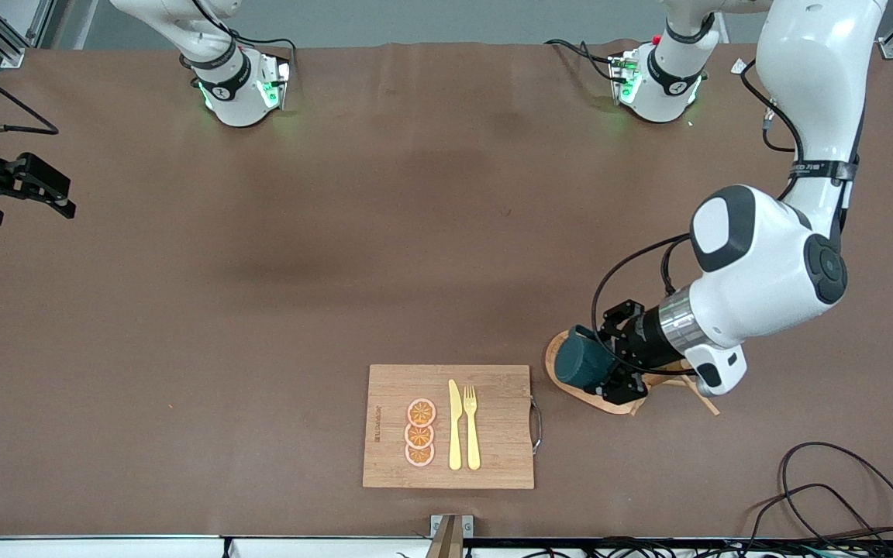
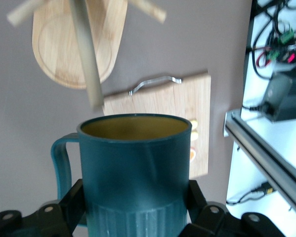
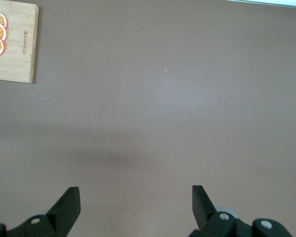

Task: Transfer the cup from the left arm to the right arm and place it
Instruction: 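Lift the mug off the stand and carry it toward the table middle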

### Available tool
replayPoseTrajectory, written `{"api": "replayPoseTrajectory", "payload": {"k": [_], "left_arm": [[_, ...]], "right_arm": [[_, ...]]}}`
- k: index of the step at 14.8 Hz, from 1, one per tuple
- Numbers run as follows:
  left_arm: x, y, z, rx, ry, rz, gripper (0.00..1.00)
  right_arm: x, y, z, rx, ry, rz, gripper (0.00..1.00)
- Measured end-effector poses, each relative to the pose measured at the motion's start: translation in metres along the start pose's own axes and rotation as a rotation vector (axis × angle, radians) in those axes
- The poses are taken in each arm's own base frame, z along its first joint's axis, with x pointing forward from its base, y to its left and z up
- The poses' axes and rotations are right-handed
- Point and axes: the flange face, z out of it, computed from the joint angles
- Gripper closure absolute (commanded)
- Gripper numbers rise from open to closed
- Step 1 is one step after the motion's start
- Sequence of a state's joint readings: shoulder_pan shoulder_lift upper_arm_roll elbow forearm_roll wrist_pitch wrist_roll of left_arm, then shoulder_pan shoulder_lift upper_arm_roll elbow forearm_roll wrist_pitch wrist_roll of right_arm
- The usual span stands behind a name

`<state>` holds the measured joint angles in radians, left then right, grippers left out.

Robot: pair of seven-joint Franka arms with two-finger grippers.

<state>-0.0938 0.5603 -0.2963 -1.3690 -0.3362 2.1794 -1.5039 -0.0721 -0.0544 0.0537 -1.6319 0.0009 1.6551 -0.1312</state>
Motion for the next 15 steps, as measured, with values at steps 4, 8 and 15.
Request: {"api": "replayPoseTrajectory", "payload": {"k": [4,8,15], "left_arm": [[-0.061,-0.009,-0.001,0.007,-0.034,0.077,0.31],[-0.146,-0.035,0.022,0.040,0.046,0.235,0.35],[-0.275,-0.109,0.082,0.037,0.367,0.620,0.36]], "right_arm": [[0.000,0.000,0.000,0.000,0.000,0.000,0.00],[0.000,0.000,0.000,0.000,0.000,-0.010,0.00],[0.000,0.002,0.000,0.000,0.000,-0.012,0.00]]}}
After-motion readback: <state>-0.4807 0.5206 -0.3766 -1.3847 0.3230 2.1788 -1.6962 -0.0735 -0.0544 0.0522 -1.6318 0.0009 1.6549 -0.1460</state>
